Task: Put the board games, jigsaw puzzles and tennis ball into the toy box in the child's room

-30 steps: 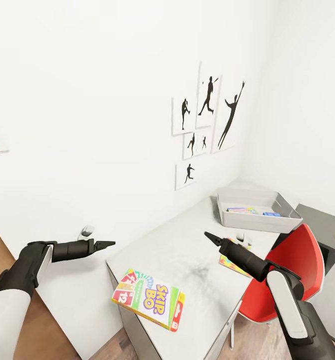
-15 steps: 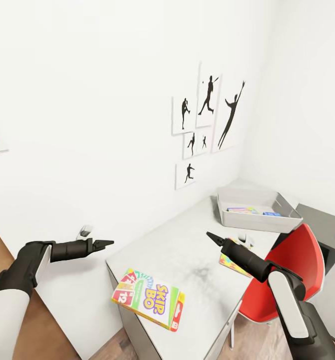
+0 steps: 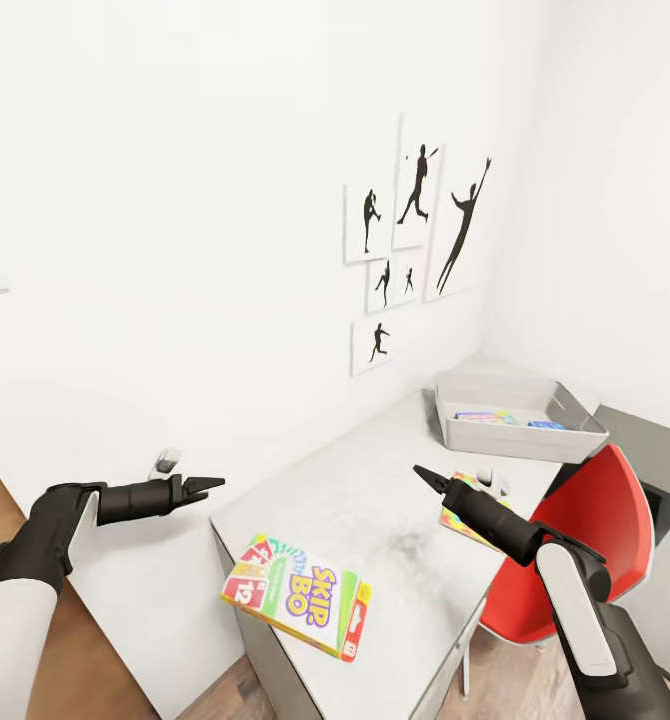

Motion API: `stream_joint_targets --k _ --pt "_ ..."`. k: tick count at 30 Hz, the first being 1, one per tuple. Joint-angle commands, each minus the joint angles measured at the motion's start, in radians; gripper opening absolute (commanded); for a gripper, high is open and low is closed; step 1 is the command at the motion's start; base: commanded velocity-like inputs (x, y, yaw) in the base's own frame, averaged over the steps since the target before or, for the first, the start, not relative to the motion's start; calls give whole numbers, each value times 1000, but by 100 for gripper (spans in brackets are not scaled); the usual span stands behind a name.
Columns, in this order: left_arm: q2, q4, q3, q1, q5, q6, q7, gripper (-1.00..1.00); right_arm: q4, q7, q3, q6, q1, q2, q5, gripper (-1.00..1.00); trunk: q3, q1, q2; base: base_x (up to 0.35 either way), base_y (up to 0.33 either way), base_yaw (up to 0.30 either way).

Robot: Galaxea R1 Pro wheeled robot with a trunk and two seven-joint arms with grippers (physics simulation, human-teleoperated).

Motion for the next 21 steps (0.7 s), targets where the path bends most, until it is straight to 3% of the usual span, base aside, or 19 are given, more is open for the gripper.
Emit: stream_joint_targets --k 1,12,21 --pt "0 0 3 -1 -7 15 -8 100 0 4 -2 6 -1 0 1 100 -5 4 -8 0 0 0" --pt "0 0 4 -2 -8 35 -6 100 1 4 0 4 -1 1 1 100 -39 46 -85 -126 0 0" --pt "-1 0 3 -3 -11 36 -3 100 2 4 -1 4 -1 1 1 100 -67 81 -148 -31 0 0"
